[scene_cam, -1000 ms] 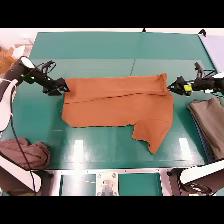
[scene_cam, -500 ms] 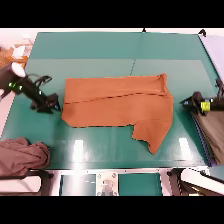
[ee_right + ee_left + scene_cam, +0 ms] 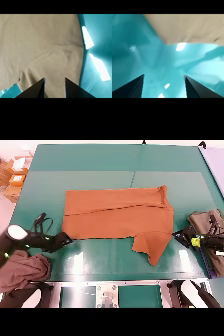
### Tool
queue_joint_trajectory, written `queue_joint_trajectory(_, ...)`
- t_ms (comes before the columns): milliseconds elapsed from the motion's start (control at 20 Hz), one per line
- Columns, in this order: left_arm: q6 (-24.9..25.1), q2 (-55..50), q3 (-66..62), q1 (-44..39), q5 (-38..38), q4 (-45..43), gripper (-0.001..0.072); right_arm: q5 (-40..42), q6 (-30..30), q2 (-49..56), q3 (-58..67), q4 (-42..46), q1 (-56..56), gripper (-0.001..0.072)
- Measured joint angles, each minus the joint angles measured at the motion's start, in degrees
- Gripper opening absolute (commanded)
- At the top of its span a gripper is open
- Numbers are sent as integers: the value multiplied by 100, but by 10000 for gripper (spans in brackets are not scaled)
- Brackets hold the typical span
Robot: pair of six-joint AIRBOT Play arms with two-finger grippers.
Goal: Fold the shirts.
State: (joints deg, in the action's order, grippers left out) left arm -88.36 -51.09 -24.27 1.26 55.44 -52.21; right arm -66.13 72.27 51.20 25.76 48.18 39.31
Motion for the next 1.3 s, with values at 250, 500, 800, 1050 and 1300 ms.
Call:
queue_joint_trajectory(250, -356, 162, 636, -839, -2216, 780, 590, 57, -33, -83, -111, -55, 7, 311)
queue_joint_trajectory(500, -750, 190, 782, -1075, -3163, 1012, 590, 146, -42, -101, -136, -107, 7, 312)
queue_joint_trajectory(800, -892, 192, 1010, -1239, -3359, 1429, 588, 173, -48, -101, -140, -153, 7, 312)
queue_joint_trajectory(1050, -940, 192, 1224, -1670, -3941, 1904, 27, 188, -48, -101, -186, -162, 7, 312)
queue_joint_trajectory(1300, -903, 192, 1268, -1770, -4426, 1954, 23, 7, 96, -103, -293, 15, 7, 312)
